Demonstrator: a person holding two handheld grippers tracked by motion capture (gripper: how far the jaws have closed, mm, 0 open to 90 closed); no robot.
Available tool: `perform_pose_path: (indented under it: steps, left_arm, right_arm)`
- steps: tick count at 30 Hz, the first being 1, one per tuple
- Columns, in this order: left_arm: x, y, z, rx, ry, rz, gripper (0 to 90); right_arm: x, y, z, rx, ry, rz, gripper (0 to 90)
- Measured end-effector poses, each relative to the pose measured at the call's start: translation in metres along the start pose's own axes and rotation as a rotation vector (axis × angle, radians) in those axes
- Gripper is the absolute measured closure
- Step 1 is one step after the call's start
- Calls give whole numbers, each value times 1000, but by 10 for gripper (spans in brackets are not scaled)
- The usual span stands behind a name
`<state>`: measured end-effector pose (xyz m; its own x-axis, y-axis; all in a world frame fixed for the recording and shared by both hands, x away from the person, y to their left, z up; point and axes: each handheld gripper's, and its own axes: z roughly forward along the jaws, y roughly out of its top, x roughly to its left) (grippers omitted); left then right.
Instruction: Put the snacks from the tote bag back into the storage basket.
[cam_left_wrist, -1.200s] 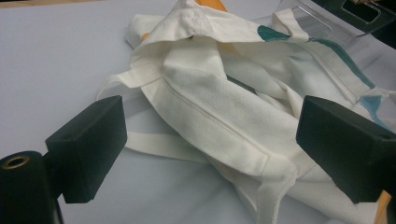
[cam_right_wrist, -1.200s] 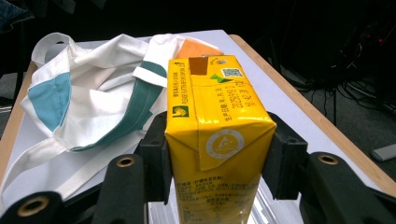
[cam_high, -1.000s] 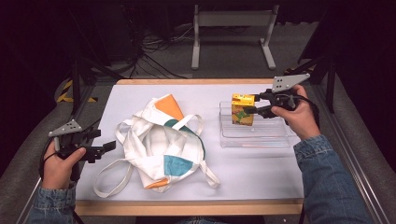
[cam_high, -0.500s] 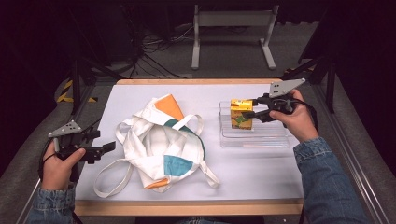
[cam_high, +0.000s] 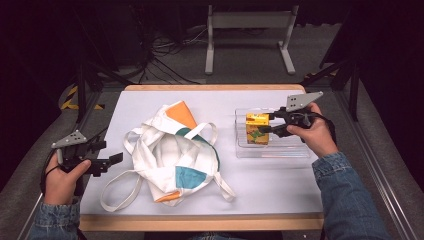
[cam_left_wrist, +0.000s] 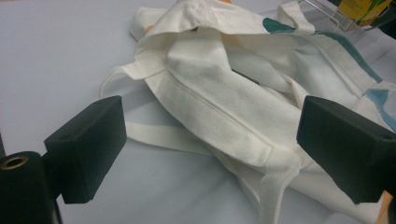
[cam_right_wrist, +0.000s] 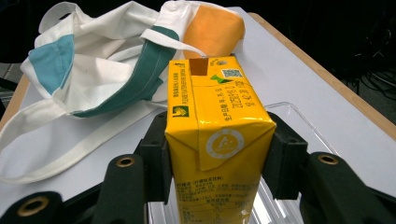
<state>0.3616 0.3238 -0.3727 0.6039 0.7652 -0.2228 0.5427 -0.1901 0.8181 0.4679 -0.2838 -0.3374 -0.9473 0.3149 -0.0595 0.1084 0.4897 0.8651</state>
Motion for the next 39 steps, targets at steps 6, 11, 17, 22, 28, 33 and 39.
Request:
perform_pose_path:
  steps: [6,11,17,22,28,33,39]
  left_arm:
    - [0,0,2,2,-1,-2,92]
    - [0,0,1,2,-2,-1,92]
    - [0,-1,1,5,-3,-6,91]
    - [0,-2,0,4,2,-3,91]
    - [0,-3,-2,4,5,-7,90]
    - [0,-4,-3,6,6,-2,90]
    - [0,-5,-3,6,6,-7,90]
  right_arm:
    - [0,-5,3,10,10,-5,511]
    - [0,-8,8,16,20,-10,511]
    - [0,-16,14,27,38,-5,511]
    - [0,-17,18,37,50,-8,510]
    - [1,-17,22,60,73,-26,510]
    - [2,-16,24,69,81,-31,510]
    - [2,-16,25,82,87,-36,510]
